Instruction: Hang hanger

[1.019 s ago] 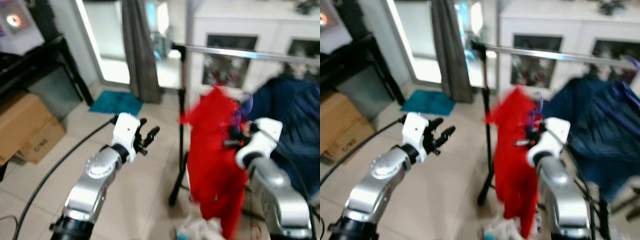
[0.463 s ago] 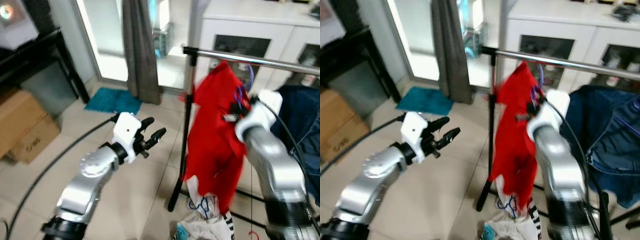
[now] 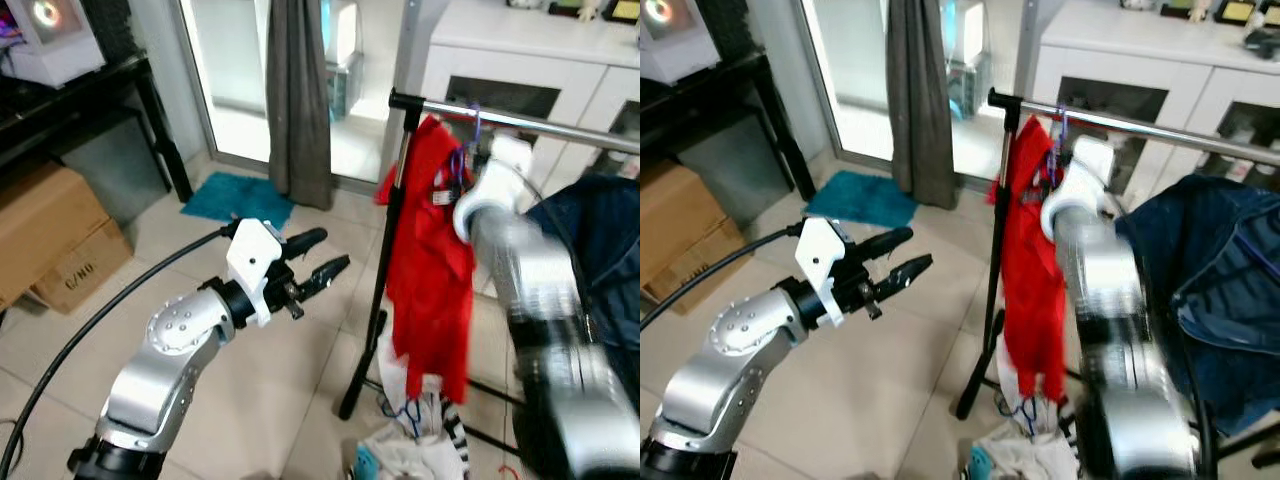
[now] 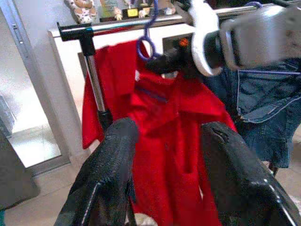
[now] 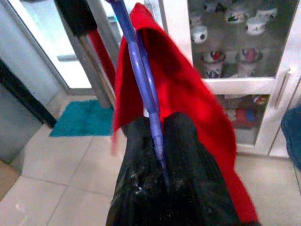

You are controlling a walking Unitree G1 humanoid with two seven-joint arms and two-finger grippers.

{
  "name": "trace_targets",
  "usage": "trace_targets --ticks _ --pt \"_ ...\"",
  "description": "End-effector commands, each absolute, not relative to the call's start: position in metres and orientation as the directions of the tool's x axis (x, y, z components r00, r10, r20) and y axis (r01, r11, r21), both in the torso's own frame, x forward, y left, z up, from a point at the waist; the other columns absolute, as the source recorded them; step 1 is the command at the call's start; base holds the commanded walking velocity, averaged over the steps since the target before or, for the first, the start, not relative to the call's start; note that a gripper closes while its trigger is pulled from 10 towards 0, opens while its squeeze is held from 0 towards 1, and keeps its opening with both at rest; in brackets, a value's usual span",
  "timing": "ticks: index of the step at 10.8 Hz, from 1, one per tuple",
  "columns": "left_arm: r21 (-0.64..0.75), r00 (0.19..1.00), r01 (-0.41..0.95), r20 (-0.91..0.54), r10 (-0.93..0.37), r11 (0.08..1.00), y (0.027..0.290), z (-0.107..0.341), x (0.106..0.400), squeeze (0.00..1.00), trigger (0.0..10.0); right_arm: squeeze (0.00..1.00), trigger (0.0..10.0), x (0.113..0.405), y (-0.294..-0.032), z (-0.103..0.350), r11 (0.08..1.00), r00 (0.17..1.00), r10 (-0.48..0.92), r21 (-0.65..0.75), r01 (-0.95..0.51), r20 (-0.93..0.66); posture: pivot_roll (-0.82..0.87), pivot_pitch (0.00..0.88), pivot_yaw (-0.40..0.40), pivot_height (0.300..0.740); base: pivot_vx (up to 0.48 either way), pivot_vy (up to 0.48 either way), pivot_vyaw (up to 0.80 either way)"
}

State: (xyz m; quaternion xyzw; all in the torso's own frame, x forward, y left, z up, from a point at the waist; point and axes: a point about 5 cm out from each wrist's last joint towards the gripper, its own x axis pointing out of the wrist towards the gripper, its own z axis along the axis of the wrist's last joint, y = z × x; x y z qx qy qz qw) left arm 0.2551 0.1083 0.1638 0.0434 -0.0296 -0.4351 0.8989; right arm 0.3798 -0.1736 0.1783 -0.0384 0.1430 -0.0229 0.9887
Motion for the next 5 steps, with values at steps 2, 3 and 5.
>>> trace_targets --ticks 2,3,5 --pt "0.103 0.618 0.782 0.004 -0.786 0.615 0.111 0.165 0.250 0.00 10.0 0.00 10.0 0.400 -0.180 0.200 0.995 0.970 -0.095 -0.020 0.093 -0.223 -0.02 0.039 0.005 0.740 0.000 0.000 0.00" --pt "0.104 0.627 0.775 -0.004 -0.779 0.624 0.115 0.166 0.247 0.00 10.0 0.00 10.0 0.406 -0.181 0.205 0.994 0.970 -0.107 -0.006 0.109 -0.217 0.00 0.053 -0.010 0.740 0.000 0.000 0.00" --pt "0.109 0.634 0.769 0.000 -0.774 0.630 0.118 0.170 0.243 0.00 10.0 0.00 10.0 0.412 -0.186 0.201 0.989 0.958 -0.140 0.017 0.149 -0.251 0.02 0.079 -0.020 0.740 0.000 0.000 0.00"
